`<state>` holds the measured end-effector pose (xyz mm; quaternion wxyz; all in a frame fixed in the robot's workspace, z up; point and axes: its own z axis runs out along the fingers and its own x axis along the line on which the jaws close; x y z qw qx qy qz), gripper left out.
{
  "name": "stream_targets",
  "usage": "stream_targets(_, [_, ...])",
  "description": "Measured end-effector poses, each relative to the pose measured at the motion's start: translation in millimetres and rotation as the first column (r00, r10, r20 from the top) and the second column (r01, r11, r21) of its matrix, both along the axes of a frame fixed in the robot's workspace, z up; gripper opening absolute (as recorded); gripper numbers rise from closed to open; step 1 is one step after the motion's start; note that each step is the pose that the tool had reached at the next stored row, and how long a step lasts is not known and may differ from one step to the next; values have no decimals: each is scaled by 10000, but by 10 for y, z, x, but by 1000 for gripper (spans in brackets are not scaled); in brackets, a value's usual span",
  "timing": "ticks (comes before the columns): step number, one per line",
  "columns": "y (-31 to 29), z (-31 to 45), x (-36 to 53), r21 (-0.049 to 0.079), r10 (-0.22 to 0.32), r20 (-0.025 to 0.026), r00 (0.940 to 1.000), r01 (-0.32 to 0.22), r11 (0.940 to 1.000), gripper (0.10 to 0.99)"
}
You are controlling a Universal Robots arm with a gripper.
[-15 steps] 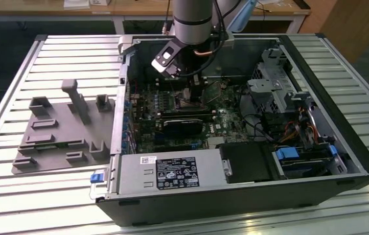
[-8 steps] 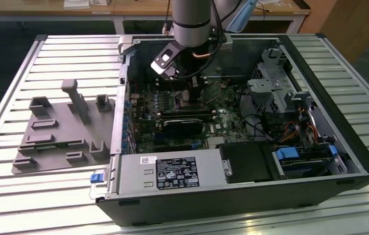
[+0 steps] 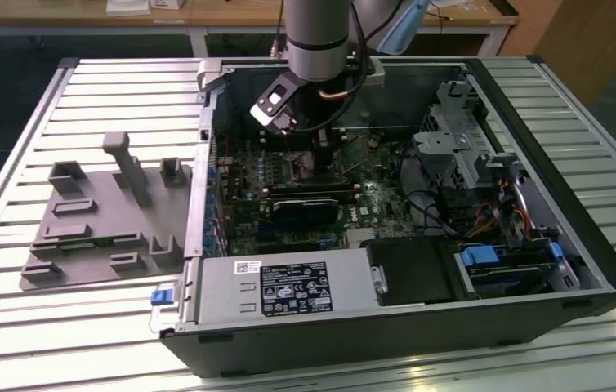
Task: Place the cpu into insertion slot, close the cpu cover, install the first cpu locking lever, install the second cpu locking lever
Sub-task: 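Place the cpu into insertion slot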
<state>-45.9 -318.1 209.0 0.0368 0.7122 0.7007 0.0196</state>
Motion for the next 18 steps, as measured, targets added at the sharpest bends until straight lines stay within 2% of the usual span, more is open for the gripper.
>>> stream_targets(11, [53, -127, -33, -41, -53, -7, 10000, 53, 10000, 537])
stream_targets(18, [67, -174, -37, -50, -71, -18, 10000, 71, 10000, 537])
